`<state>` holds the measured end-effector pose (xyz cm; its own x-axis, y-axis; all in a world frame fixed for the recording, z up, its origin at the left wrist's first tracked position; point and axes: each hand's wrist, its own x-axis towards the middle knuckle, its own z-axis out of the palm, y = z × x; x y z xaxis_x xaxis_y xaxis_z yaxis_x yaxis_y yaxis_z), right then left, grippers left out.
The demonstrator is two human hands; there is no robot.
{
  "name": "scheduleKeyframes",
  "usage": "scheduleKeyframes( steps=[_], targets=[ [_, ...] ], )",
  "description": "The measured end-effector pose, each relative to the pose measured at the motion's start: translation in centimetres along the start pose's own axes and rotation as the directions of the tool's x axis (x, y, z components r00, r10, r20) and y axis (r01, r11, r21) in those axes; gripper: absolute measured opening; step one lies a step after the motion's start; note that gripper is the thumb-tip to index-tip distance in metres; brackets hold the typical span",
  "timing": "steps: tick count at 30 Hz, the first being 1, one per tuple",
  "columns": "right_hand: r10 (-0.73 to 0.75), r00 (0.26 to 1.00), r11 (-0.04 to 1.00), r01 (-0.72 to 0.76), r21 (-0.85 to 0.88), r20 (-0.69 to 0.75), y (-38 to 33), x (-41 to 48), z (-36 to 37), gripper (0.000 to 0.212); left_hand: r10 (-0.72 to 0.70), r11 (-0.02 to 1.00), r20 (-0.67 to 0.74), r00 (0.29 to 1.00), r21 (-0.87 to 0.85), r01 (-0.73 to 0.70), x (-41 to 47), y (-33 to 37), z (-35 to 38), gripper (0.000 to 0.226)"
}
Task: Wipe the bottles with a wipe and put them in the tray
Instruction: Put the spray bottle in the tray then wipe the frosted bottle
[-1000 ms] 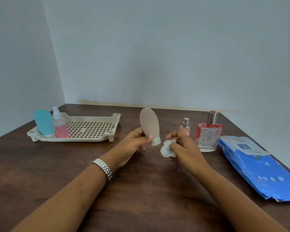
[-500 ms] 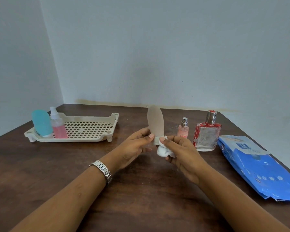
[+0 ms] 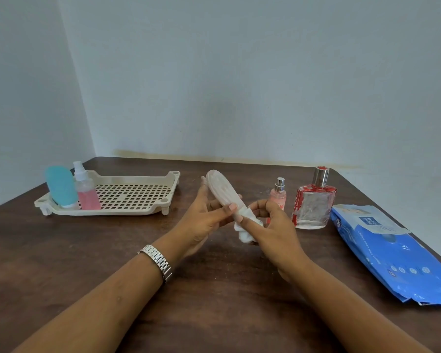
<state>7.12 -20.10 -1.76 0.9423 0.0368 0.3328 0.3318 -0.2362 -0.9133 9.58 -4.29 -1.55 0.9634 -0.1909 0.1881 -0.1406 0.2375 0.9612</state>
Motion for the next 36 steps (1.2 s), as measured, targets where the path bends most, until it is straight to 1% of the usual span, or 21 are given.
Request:
scheduleKeyframes(
  steps=[6, 9, 13, 17, 22, 26, 29, 33, 36],
  targets=[
    [-0.002, 1.000, 0.994, 0.005, -0.109, 0.030, 0.0, -0.1, -0.1, 0.027, -0.072, 0.997, 0.015, 0.997, -0.029, 0.072, 0.0, 0.1, -0.3, 0.096],
    [-0.005, 1.000, 0.987, 0.009, -0.162, 0.022, -0.1, -0.1, -0.2, 0.030, -0.096, 0.994, 0.021, 0.995, -0.057, 0.097, -0.1, 0.2, -0.3, 0.102],
    [-0.037, 0.999, 0.973, 0.032, -0.229, -0.016, -0.2, -0.2, -0.4, 0.031, -0.082, 0.993, -0.047, 0.996, -0.092, 0.077, 0.0, 0.4, -0.2, 0.106],
    [-0.063, 0.998, 0.951, 0.054, -0.306, -0.021, -0.2, -0.4, -0.4, 0.031, -0.080, 0.987, -0.165, 0.983, -0.153, 0.054, 0.5, 0.5, -0.9, 0.094],
    [-0.064, 0.996, 0.935, 0.079, -0.347, 0.057, 0.1, -0.4, -0.3, 0.026, -0.186, 0.976, -0.200, 0.962, -0.151, 0.157, 0.5, 0.5, -1.0, 0.066],
    [-0.071, 0.992, 0.896, 0.110, -0.431, 0.105, 0.2, -0.2, -0.4, 0.024, -0.182, 0.981, -0.207, 0.961, -0.101, 0.163, 0.5, 0.7, -1.0, 0.050],
    [-0.019, 0.982, 0.885, 0.104, -0.455, 0.187, -0.1, -0.3, -0.4, 0.026, -0.162, 0.985, -0.202, 0.966, -0.085, 0.148, 0.4, 0.8, -1.0, 0.045],
    [-0.003, 0.978, 0.891, 0.097, -0.443, 0.207, -0.6, -0.4, -0.7, 0.026, -0.132, 0.987, -0.165, 0.978, -0.113, 0.114, 0.2, 0.8, -1.1, 0.042],
    [0.005, 0.972, 0.900, 0.098, -0.424, 0.236, -0.9, -0.5, -0.7, 0.024, -0.113, 0.985, -0.145, 0.983, -0.147, 0.092, 0.3, 0.9, -1.2, 0.048]
  ],
)
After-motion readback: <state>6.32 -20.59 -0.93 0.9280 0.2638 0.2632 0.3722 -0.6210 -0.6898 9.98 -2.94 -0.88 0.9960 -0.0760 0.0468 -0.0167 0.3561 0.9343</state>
